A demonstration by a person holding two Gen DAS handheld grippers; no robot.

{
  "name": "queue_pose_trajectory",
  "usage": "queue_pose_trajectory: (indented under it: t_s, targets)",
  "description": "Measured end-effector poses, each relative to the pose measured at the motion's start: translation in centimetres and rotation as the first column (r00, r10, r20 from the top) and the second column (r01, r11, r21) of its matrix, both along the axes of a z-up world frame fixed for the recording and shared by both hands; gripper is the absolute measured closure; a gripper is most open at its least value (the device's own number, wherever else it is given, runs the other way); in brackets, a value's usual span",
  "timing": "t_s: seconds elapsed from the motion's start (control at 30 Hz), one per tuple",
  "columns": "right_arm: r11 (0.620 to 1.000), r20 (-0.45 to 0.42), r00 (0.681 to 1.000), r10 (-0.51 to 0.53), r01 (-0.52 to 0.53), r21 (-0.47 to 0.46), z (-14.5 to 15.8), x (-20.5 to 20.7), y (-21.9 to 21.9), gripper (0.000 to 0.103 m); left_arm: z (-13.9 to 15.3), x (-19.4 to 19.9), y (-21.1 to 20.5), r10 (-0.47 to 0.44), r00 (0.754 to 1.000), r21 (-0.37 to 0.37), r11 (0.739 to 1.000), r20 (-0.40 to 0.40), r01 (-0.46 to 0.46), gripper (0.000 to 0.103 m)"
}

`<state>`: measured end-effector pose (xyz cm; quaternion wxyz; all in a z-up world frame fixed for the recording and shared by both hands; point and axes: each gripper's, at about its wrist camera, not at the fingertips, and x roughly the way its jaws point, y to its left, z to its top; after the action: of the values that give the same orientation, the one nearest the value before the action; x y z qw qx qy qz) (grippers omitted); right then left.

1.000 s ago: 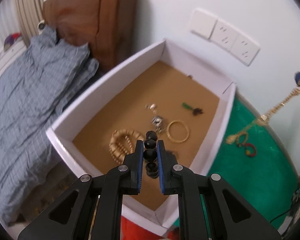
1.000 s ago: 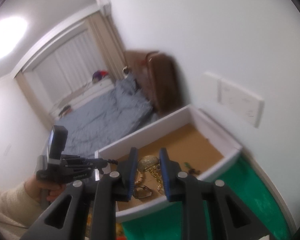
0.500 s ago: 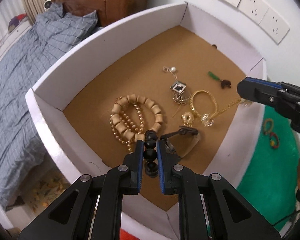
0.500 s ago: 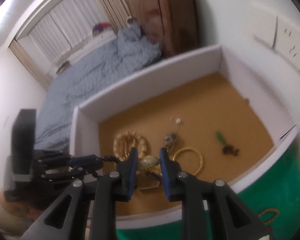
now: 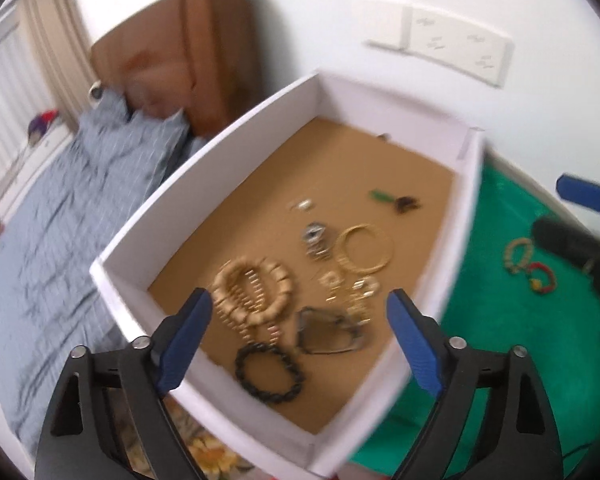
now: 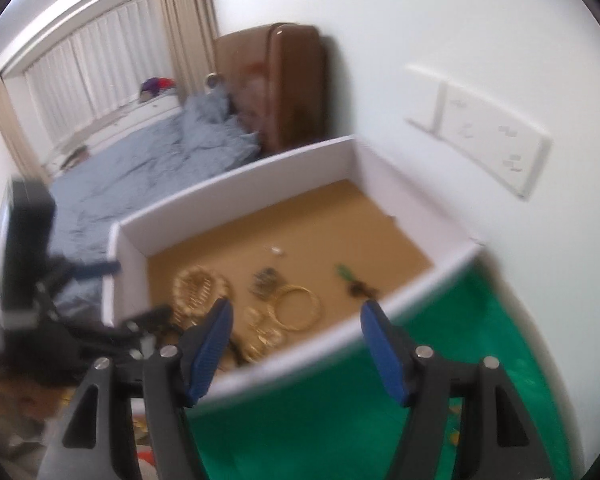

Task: Organize jewelry
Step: 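Withdraw both tools from the box over the last two bracelets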

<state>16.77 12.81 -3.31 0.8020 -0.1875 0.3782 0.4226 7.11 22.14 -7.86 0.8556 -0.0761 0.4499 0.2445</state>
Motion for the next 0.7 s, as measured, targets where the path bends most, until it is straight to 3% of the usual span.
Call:
queue_pose_trajectory:
  t_s: [0.1,0.37,0.6,0.7]
  targets:
    - [0.998,0.060,0.997,-0.040,0.043,-0.051,0.3,-0.7,-2.6,0.035,0.8,1.0,-2.1,-0.057,0.998,-0.005,0.998,0.016,0.057,0.011]
    - [0.980,0.120,0.979,-0.163,0.175,-0.096,0.8,-1.5,-8.6,0.035,1.6,2.8,-6.6,-0.184,0.982,-0.011,0.983,0.034,0.185,0.011]
    - [0.959,0.119,0.963,-0.244,0.257,-0.116,0.2,-2.0,-12.2,0.035,1.2,3.8,-10.0,-0.268,0.963,-0.018,0.963,0.029,0.268,0.011]
    - [0.952,0.080,0.957,-0.278,0.286,-0.111,-0.6,-2.1,-13.8,0.035,0.6,3.8,-10.9,-0.298,0.954,-0.023,0.954,0.019,0.299,0.011]
